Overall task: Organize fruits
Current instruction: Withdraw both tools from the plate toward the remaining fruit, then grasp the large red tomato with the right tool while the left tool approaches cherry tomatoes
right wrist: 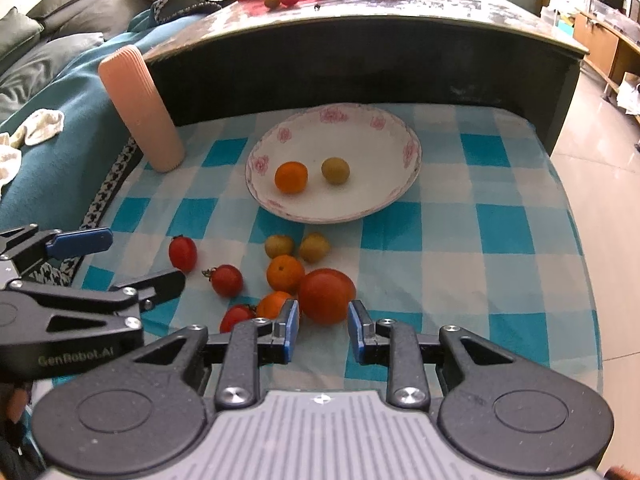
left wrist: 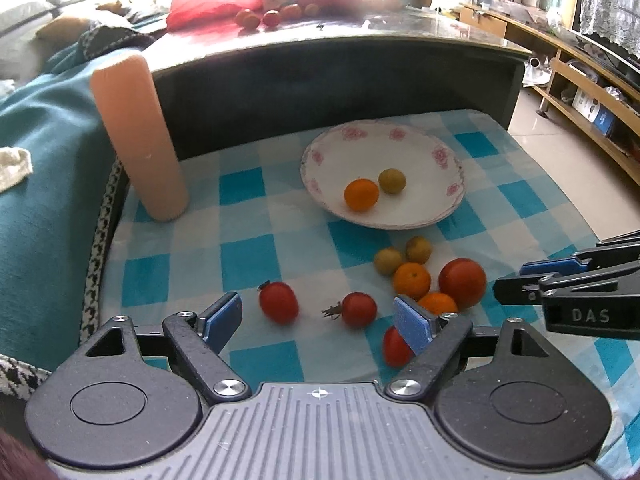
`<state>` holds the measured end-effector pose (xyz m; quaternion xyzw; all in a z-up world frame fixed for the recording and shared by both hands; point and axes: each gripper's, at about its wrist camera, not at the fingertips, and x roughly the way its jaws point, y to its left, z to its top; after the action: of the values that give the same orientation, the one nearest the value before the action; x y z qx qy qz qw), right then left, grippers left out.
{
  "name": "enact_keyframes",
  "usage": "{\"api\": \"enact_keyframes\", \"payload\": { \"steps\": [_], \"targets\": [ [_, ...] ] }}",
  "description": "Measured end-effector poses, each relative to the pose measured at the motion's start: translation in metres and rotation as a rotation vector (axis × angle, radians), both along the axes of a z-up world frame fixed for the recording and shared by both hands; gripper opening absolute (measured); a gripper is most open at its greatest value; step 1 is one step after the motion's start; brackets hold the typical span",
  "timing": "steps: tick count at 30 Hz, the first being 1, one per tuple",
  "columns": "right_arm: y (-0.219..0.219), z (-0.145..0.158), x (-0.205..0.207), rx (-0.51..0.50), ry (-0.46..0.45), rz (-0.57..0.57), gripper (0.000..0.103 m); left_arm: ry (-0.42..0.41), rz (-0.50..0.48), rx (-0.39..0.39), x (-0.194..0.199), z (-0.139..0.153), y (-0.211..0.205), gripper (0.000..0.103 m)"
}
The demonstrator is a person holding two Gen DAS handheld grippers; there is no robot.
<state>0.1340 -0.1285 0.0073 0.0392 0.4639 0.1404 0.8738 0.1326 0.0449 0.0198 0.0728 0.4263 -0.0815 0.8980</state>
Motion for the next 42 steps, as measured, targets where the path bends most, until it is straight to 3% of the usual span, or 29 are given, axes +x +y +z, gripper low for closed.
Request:
{"api": "enact_keyframes", "payload": {
  "steps": [5, 12, 20, 26, 38, 40, 42],
  "targets": [
    [-0.003, -0.006, 0.005, 0.004, 0.028, -0.004, 0.041, -0.007, 0.004, 0.023, 0.005, -0.007, 0.01, 0.087],
    [-0.004, -0.011, 0.005, 0.012, 0.053, 0.018, 0.041, -0.034, -0.071, 0.137, 0.005, -0.03, 0.006, 0.084],
    [0.0, -0.014, 0.009, 0.015, 0.071, 0.05, 0.041, 0.018, -0.025, 0.1, 0.031, -0.048, 0.012, 0.077],
    [-0.01, -0.017, 0.017, 0.021, 0.092, 0.017, 0.041, 0.065, 0.018, 0.086, 0.042, -0.06, 0.018, 0.06],
    [-0.012, -0.022, 0.026, 0.028, 0.123, 0.006, 0.041, 0.071, 0.044, 0.028, 0.051, -0.061, 0.026, 0.054],
    [-0.01, -0.023, 0.028, 0.029, 0.129, 0.01, 0.041, 0.071, 0.035, 0.016, 0.05, -0.061, 0.026, 0.043],
    [-0.008, -0.024, 0.031, 0.033, 0.133, 0.012, 0.041, 0.068, 0.026, -0.002, 0.048, -0.059, 0.026, 0.039]
  ]
}}
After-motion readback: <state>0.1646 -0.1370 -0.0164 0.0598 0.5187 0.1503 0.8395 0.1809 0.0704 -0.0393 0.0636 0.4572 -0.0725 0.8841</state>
